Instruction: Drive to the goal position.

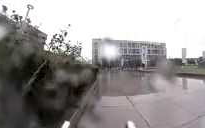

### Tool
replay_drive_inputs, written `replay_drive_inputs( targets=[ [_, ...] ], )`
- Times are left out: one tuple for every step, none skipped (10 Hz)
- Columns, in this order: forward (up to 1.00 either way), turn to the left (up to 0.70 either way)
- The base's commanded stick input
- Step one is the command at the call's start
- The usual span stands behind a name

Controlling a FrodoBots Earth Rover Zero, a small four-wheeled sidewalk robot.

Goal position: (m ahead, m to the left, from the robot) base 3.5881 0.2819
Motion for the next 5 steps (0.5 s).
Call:
replay_drive_inputs(
  targets=[
    [0.7, 0.0],
    [0.7, 0.0],
    [0.7, 0.0],
    [0.7, 0.0],
    [0.7, 0.0]
  ],
)
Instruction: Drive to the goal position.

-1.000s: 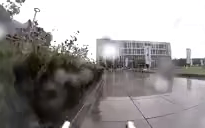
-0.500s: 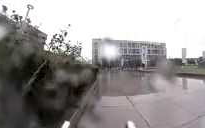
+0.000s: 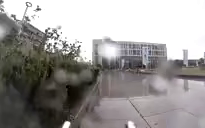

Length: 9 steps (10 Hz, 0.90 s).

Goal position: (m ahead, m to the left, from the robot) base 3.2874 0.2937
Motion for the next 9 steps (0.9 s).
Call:
replay_drive_inputs(
  targets=[
    [0.7, 0.0],
    [0.7, 0.0],
    [0.7, 0.0],
    [0.7, 0.0],
    [0.7, 0.0],
    [0.7, -0.12],
    [0.7, -0.13],
    [0.7, -0.13],
    [0.7, -0.14]
  ],
)
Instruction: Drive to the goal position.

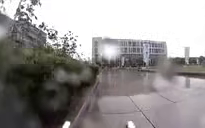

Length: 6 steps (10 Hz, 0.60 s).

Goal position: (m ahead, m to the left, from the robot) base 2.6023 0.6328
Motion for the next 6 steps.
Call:
replay_drive_inputs(
  targets=[
    [0.7, -0.14],
    [0.7, -0.14],
    [0.7, -0.12],
    [0.7, -0.06],
    [0.7, 0.0],
    [0.7, 0.0]
  ],
)
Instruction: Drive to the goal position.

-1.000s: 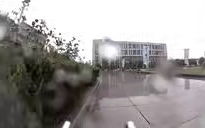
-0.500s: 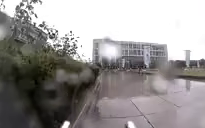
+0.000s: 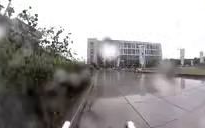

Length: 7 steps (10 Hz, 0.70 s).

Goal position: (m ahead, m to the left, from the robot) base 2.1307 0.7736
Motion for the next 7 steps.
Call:
replay_drive_inputs(
  targets=[
    [0.7, 0.0],
    [0.7, 0.0],
    [0.7, 0.0],
    [0.7, 0.0],
    [0.7, 0.0],
    [0.7, 0.0],
    [0.7, 0.0]
  ],
)
